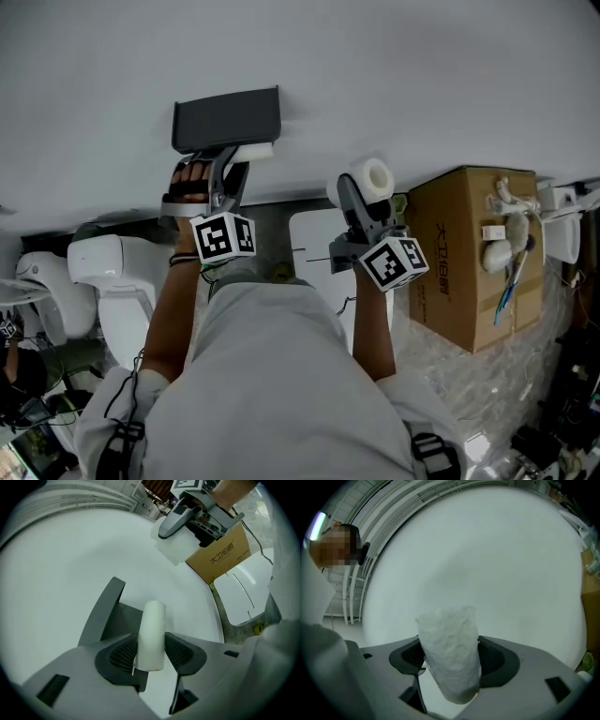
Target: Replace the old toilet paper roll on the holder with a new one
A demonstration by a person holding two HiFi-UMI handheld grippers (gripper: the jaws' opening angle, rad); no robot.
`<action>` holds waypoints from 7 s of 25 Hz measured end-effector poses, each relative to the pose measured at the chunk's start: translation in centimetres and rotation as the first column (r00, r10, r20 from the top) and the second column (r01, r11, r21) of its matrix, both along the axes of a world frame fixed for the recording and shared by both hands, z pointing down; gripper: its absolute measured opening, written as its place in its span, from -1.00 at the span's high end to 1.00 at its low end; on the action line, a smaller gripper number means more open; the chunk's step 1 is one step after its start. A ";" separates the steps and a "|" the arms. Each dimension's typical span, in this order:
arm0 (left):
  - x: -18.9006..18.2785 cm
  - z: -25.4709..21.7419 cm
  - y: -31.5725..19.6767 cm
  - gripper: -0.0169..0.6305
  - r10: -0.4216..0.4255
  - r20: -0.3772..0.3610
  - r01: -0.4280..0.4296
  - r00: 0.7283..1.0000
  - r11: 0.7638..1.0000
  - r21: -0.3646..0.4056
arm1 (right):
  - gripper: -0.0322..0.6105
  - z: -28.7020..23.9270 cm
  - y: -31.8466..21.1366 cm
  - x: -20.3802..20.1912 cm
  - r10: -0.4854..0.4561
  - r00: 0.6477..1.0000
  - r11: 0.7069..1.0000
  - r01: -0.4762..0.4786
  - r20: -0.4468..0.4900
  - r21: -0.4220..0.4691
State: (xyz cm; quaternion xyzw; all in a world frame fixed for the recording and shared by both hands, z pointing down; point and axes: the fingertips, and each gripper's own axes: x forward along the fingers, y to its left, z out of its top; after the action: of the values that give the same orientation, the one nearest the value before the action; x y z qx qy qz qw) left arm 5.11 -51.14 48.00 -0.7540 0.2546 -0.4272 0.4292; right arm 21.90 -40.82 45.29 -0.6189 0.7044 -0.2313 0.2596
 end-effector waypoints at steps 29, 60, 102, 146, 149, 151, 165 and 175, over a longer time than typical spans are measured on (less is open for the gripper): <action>11.1 -2.5 8.7 0.31 0.238 -0.394 -0.334 0.888 0.922 -0.197 | -0.15 1.3 7.6 5.9 0.218 0.974 0.976 -0.217 0.056 -0.028; -14.2 -9.5 2.3 0.31 -0.175 -0.666 -0.022 0.725 0.961 -0.277 | -0.15 -0.1 -4.7 -2.2 0.063 0.744 0.979 -0.176 0.666 0.104; -31.5 -6.8 5.0 0.31 -0.448 -0.639 0.302 0.626 0.894 -0.331 | -0.12 2.1 -12.6 -19.3 -0.117 0.595 0.993 0.049 0.795 0.110; -25.9 -8.1 5.7 0.31 -0.299 -0.722 0.047 0.623 0.936 -0.348 | 0.02 2.4 1.3 -20.0 -0.021 0.895 0.994 0.068 0.445 -0.090; -24.7 -7.8 5.2 0.31 -0.286 -0.732 0.011 0.619 0.935 -0.355 | 0.15 1.7 2.1 -18.2 0.023 0.957 0.993 0.011 0.289 -0.115; -24.1 -7.9 5.1 0.31 -0.279 -0.737 -0.007 0.616 0.933 -0.359 | 0.22 0.9 2.5 -17.6 0.024 0.981 0.995 -0.004 0.193 -0.101; -22.0 -10.0 4.0 0.31 -0.273 -0.810 -0.109 0.519 0.918 -0.380 | 0.78 -4.3 3.6 -14.7 0.097 0.971 0.989 -0.118 -0.219 -0.085; -22.1 -11.5 3.9 0.31 -0.283 -0.838 -0.097 0.467 0.925 -0.366 | 0.91 -7.0 3.5 -13.6 0.121 0.900 0.983 -0.166 -0.419 -0.074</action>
State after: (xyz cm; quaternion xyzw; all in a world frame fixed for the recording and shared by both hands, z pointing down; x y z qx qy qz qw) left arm -17.00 -47.26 36.53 -0.9150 0.3961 -0.0412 0.0650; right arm 8.32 -37.31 38.24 -0.7171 0.6821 -0.1132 0.0877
